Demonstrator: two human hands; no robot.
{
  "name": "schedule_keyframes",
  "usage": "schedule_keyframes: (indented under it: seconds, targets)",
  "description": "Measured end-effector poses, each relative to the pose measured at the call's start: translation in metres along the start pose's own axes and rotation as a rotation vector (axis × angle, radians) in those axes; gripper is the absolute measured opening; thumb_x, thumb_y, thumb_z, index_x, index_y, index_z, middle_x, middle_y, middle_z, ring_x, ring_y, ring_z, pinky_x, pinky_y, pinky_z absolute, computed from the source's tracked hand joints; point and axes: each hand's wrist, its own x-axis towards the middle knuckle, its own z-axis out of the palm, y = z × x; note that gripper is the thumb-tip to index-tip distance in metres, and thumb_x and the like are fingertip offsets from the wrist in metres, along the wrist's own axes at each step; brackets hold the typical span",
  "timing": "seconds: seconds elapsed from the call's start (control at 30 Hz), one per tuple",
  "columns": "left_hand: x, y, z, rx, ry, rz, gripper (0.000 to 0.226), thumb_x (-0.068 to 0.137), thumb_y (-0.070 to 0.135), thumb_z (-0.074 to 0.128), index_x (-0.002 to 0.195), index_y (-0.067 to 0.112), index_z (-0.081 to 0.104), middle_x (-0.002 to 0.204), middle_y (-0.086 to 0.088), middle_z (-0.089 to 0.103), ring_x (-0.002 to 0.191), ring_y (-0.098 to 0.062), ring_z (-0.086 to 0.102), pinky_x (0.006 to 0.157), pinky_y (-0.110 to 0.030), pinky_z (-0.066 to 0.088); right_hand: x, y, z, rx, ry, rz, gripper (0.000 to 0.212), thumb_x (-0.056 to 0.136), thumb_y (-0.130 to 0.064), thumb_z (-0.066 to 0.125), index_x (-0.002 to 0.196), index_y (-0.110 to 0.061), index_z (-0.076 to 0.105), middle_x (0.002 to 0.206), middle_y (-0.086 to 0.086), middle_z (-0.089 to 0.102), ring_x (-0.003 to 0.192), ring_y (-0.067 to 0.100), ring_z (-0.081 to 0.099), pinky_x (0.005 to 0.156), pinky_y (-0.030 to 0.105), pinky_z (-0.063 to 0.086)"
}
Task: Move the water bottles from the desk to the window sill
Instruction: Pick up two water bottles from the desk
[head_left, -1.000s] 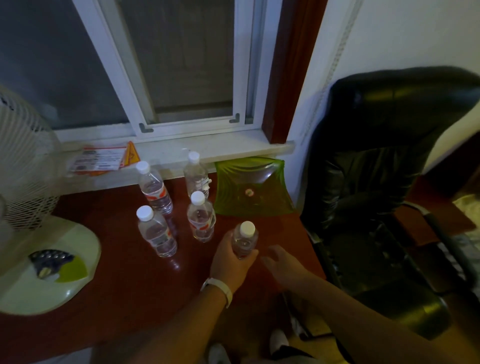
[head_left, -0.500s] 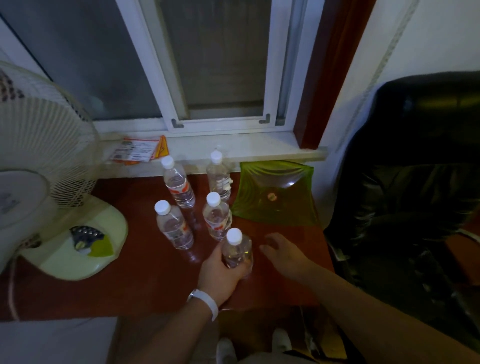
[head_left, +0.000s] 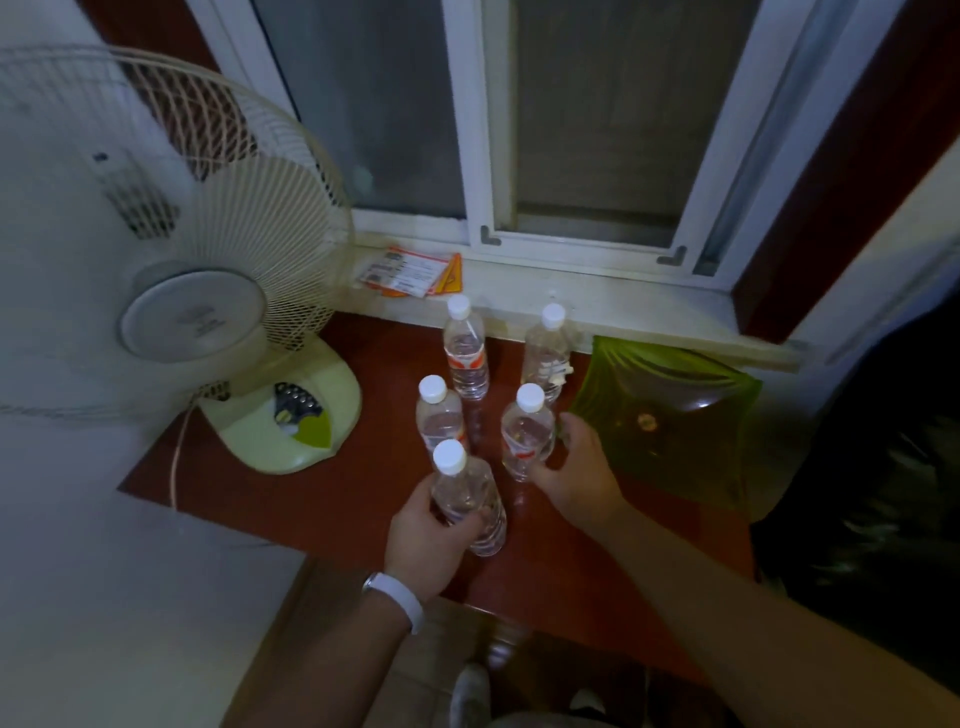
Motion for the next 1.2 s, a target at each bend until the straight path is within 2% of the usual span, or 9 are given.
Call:
schedule_keyframes:
  seconds: [0.17, 0.27, 0.53, 0.63, 0.77, 0.87, 1.0, 1.07, 1.2]
  targets:
    - [-0.001, -0.007, -0.017, -0.043, 0.069, -0.024, 0.043, 0.059, 0.046, 0.079, 0.098, 0.050, 0.063, 0.090, 0.024, 0.073, 0.084, 0.004, 0.069, 0.075, -0.021, 0.054, 0.019, -0.011, 0.016, 0.084, -0.045, 0.024, 0.082, 0.067, -0.022, 0.088, 0.136, -0.006, 0.047, 0.129, 0.015, 0.057, 0.122, 0.028, 0.055, 0.103, 0.048, 0.045]
    - [0.000, -0.009, -0.026, -0.068, 0.104, -0.033, 0.042, 0.057, 0.047, 0.080, 0.096, 0.048, 0.064, 0.092, 0.027, 0.072, 0.085, 0.006, 0.069, 0.071, -0.011, 0.050, 0.021, -0.009, 0.026, 0.125, -0.030, 0.049, 0.079, 0.067, -0.014, 0.086, 0.134, -0.008, 0.047, 0.126, 0.014, 0.058, 0.117, 0.028, 0.058, 0.099, 0.050, 0.048]
    - [0.003, -0.015, -0.042, -0.147, 0.116, -0.048, 0.050, 0.057, 0.045, 0.083, 0.102, 0.044, 0.060, 0.096, 0.020, 0.074, 0.087, 0.001, 0.070, 0.076, -0.020, 0.055, 0.022, -0.006, 0.035, 0.203, -0.029, 0.118, 0.062, 0.063, -0.013, 0.083, 0.117, -0.013, 0.053, 0.110, 0.012, 0.065, 0.098, 0.028, 0.067, 0.081, 0.053, 0.057]
    - [0.007, -0.016, -0.049, -0.198, 0.112, -0.060, 0.051, 0.055, 0.046, 0.083, 0.099, 0.044, 0.057, 0.096, 0.016, 0.073, 0.088, -0.003, 0.070, 0.077, -0.027, 0.056, 0.014, -0.009, 0.034, 0.228, -0.001, 0.088, 0.056, 0.064, -0.010, 0.085, 0.109, -0.023, 0.054, 0.104, 0.005, 0.066, 0.086, 0.014, 0.069, 0.063, 0.033, 0.059]
    - [0.013, -0.012, -0.055, -0.274, 0.018, -0.043, 0.055, 0.054, 0.041, 0.083, 0.103, 0.036, 0.060, 0.098, 0.014, 0.074, 0.091, -0.006, 0.071, 0.079, -0.027, 0.054, 0.000, -0.024, 0.030, 0.270, 0.023, 0.005, 0.056, 0.066, -0.001, 0.083, 0.097, -0.036, 0.054, 0.083, -0.010, 0.069, 0.064, -0.009, 0.064, 0.045, 0.009, 0.045]
    - [0.017, -0.009, -0.057, -0.301, -0.069, -0.005, 0.053, 0.058, 0.030, 0.084, 0.106, 0.029, 0.061, 0.100, 0.009, 0.075, 0.092, -0.009, 0.071, 0.077, -0.024, 0.053, -0.010, -0.033, 0.019, 0.267, 0.012, -0.097, 0.052, 0.075, 0.012, 0.073, 0.092, -0.036, 0.065, 0.072, -0.013, 0.069, 0.058, -0.012, 0.062, 0.046, 0.005, 0.043]
    - [0.023, -0.002, -0.052, -0.380, -0.179, 0.025, 0.046, 0.063, 0.013, 0.082, 0.100, 0.034, 0.065, 0.100, 0.005, 0.076, 0.093, -0.012, 0.072, 0.072, -0.020, 0.055, -0.025, -0.038, 0.006, 0.292, 0.124, 0.016, 0.051, 0.075, -0.008, 0.083, 0.109, -0.033, 0.054, 0.103, -0.003, 0.068, 0.095, 0.008, 0.066, 0.071, 0.016, 0.051]
    - [0.025, 0.002, -0.050, -0.413, -0.258, 0.041, 0.047, 0.065, 0.011, 0.082, 0.101, 0.037, 0.067, 0.102, 0.005, 0.076, 0.095, -0.012, 0.072, 0.072, -0.020, 0.056, -0.035, -0.036, 0.001, 0.282, 0.167, 0.050, 0.052, 0.075, -0.014, 0.084, 0.112, -0.026, 0.051, 0.111, 0.005, 0.065, 0.095, 0.006, 0.064, 0.074, 0.019, 0.051]
    - [0.030, 0.011, -0.042, -0.484, -0.411, 0.059, 0.047, 0.067, 0.019, 0.088, 0.107, 0.035, 0.069, 0.107, 0.006, 0.075, 0.096, -0.009, 0.071, 0.070, -0.017, 0.056, -0.066, -0.034, -0.013, 0.237, 0.316, 0.110, 0.045, 0.075, -0.020, 0.085, 0.101, -0.035, 0.051, 0.103, -0.005, 0.064, 0.086, -0.006, 0.063, 0.067, 0.012, 0.049]
